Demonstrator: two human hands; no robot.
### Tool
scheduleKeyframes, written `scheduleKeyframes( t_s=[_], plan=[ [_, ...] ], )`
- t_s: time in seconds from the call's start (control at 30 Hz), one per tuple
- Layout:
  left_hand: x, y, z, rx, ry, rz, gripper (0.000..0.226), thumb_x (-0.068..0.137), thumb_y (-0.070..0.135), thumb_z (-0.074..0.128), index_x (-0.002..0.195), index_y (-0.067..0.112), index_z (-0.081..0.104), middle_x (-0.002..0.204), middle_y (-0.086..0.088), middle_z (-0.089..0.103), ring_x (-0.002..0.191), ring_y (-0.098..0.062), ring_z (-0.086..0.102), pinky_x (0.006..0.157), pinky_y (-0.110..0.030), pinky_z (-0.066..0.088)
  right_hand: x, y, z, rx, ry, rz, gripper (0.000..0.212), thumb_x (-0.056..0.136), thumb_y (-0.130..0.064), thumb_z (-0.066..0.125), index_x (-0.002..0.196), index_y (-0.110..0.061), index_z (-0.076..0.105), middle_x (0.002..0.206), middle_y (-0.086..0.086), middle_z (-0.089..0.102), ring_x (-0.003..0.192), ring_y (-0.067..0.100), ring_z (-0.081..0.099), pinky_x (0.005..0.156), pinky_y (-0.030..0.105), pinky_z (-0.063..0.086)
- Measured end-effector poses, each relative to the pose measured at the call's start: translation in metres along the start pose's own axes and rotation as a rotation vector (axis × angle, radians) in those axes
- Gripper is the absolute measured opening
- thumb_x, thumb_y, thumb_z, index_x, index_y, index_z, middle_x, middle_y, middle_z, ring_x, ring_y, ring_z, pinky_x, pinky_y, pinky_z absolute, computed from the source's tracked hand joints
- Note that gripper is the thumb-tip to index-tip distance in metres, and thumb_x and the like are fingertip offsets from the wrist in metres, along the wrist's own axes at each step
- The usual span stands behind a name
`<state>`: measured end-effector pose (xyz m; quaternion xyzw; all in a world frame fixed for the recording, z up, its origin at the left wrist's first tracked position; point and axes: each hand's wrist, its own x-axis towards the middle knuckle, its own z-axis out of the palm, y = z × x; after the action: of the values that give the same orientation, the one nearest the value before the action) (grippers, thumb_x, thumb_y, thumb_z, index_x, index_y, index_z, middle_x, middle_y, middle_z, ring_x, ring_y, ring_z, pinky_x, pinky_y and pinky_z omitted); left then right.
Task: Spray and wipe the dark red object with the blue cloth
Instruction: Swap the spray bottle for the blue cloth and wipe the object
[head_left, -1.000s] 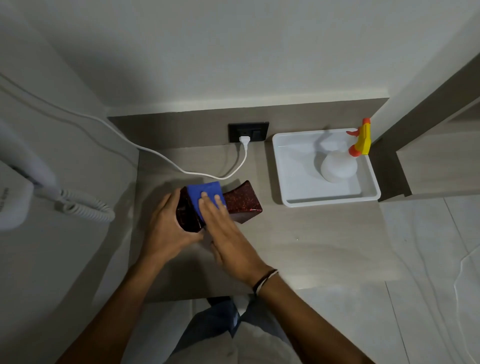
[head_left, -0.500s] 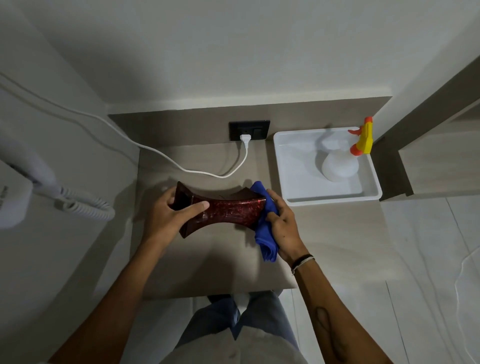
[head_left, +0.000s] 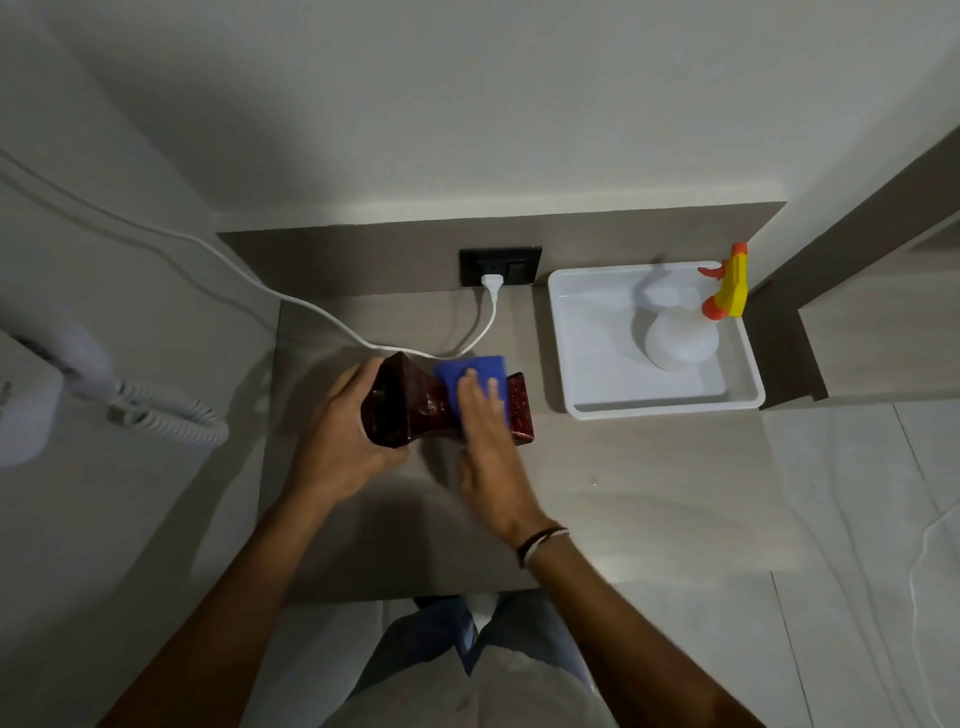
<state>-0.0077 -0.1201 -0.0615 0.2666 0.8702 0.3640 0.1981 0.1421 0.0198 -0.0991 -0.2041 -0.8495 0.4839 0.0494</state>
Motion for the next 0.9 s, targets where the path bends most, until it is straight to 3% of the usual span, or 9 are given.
scheduleKeyframes(
  t_s=[0.17, 0.3, 0.4, 0.47, 0.6, 0.73, 0.83, 0.9],
  plan=[
    [0.003, -0.002, -0.003, -0.045, 0.028, -0.022, 0.098, 0.058, 0.0, 0.096, 0.149, 0.011, 0.059, 0.142, -0.009, 0.067, 0.13, -0.028, 0.065, 0.11, -0.049, 0.054, 0.002, -0.032, 0.029, -0.011, -0.06, -0.254, 0.093, 0.09, 0.009, 0.039, 0.171, -0.012, -0.001, 0.181, 0.003, -0.011, 0.169, 0.028, -0.01, 0.136, 0.043, 0.003],
    [0.001, 0.001, -0.008, 0.029, 0.004, -0.082, 0.111, 0.054, 0.0, 0.097, 0.155, 0.017, 0.055, 0.146, -0.005, 0.06, 0.129, -0.027, 0.063, 0.108, -0.046, 0.055, -0.005, 0.015, 0.007, -0.241, 0.005, -0.076, 0.089, 0.088, 0.014, 0.03, 0.17, -0.009, 0.005, 0.18, 0.007, -0.01, 0.168, 0.03, -0.011, 0.137, 0.055, 0.009],
    [-0.003, 0.012, -0.006, 0.053, 0.022, -0.07, 0.113, 0.052, 0.006, 0.096, 0.156, 0.025, 0.054, 0.15, 0.001, 0.058, 0.129, -0.021, 0.063, 0.105, -0.034, 0.054, -0.007, 0.033, 0.0, -0.28, 0.062, 0.07, 0.1, 0.086, 0.027, 0.043, 0.17, -0.009, 0.001, 0.179, 0.005, -0.014, 0.167, 0.03, -0.017, 0.136, 0.055, 0.009],
    [-0.003, 0.022, -0.004, 0.075, 0.048, -0.044, 0.112, 0.051, 0.008, 0.096, 0.154, 0.027, 0.056, 0.15, 0.002, 0.059, 0.127, -0.021, 0.064, 0.102, -0.036, 0.056, -0.005, 0.015, 0.009, -0.126, 0.07, 0.053, 0.094, 0.09, 0.018, 0.044, 0.17, -0.009, 0.003, 0.181, 0.004, -0.008, 0.167, 0.028, -0.016, 0.137, 0.056, 0.005],
    [0.0, 0.032, -0.004, 0.092, 0.02, 0.02, 0.102, 0.058, 0.01, 0.097, 0.149, 0.03, 0.056, 0.146, 0.002, 0.061, 0.126, -0.019, 0.064, 0.101, -0.037, 0.057, -0.005, -0.028, 0.034, 0.097, 0.069, -0.138, 0.102, 0.084, 0.016, 0.041, 0.172, -0.018, 0.0, 0.182, -0.004, -0.005, 0.169, 0.027, -0.006, 0.138, 0.039, 0.004],
    [-0.001, 0.037, -0.01, 0.151, 0.009, -0.028, 0.11, 0.052, 0.011, 0.097, 0.152, 0.03, 0.054, 0.147, 0.003, 0.059, 0.125, -0.022, 0.063, 0.098, -0.04, 0.058, -0.01, 0.008, 0.01, -0.054, 0.07, -0.075, 0.1, 0.086, 0.027, 0.042, 0.171, -0.014, 0.007, 0.181, 0.002, -0.001, 0.169, 0.029, -0.002, 0.137, 0.052, 0.012],
    [-0.001, 0.047, -0.009, 0.199, -0.027, -0.032, 0.11, 0.052, 0.016, 0.095, 0.152, 0.034, 0.053, 0.149, 0.008, 0.056, 0.127, -0.024, 0.062, 0.098, -0.045, 0.06, -0.02, 0.046, -0.025, -0.054, 0.134, 0.119, 0.085, 0.09, 0.026, 0.047, 0.166, -0.003, 0.025, 0.175, 0.013, 0.026, 0.163, 0.035, 0.026, 0.132, 0.056, 0.028],
    [-0.001, 0.055, -0.007, 0.253, -0.018, -0.03, 0.109, 0.054, 0.021, 0.095, 0.152, 0.032, 0.051, 0.15, 0.009, 0.054, 0.129, -0.026, 0.061, 0.096, -0.048, 0.061, -0.024, 0.055, -0.048, 0.031, 0.171, 0.207, 0.076, 0.096, 0.018, 0.047, 0.165, -0.006, 0.031, 0.166, 0.008, 0.041, 0.151, 0.027, 0.045, 0.128, 0.051, 0.038]
  ],
)
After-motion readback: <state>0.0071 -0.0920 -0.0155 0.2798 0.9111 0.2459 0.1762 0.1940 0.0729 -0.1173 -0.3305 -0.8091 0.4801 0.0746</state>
